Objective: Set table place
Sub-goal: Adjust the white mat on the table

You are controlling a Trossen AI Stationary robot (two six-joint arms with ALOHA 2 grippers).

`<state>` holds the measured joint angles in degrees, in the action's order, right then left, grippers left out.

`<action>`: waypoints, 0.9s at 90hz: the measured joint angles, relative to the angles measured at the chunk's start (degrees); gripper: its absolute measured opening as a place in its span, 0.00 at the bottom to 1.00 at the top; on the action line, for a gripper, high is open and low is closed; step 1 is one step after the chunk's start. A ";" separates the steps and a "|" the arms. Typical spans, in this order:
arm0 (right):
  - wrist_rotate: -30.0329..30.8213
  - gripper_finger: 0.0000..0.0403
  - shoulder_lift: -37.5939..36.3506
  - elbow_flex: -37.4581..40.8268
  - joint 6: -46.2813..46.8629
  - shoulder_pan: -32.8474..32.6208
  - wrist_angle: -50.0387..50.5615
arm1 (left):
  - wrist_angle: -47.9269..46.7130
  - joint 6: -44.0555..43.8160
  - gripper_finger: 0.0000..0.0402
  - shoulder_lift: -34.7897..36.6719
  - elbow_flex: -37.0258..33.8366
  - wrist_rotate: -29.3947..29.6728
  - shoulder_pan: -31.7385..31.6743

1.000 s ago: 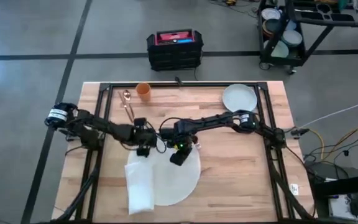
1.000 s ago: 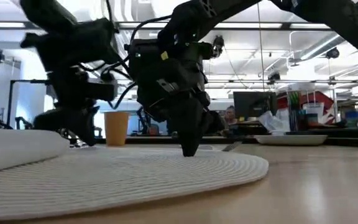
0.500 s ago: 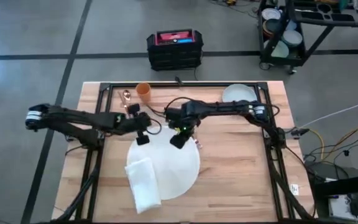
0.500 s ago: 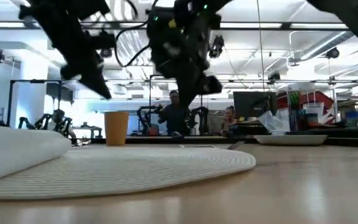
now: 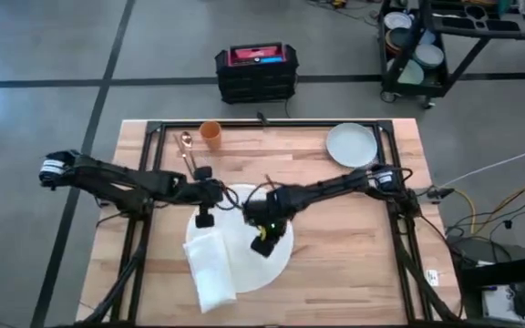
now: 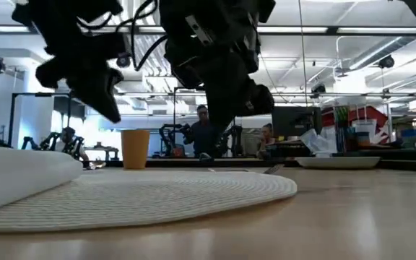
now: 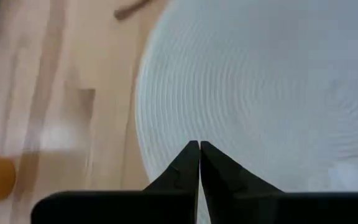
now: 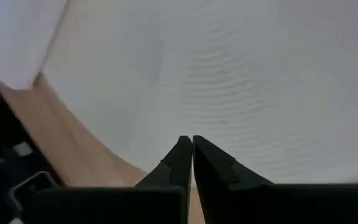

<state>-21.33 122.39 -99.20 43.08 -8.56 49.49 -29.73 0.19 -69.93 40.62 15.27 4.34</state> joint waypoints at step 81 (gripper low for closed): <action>8.12 0.00 -0.92 5.88 -2.10 0.01 8.34 | 0.01 12.35 0.00 -8.14 -5.66 -0.26 -0.26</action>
<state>-13.21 121.47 -93.32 40.99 -8.55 57.83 -29.72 12.54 -78.07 34.96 15.01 4.08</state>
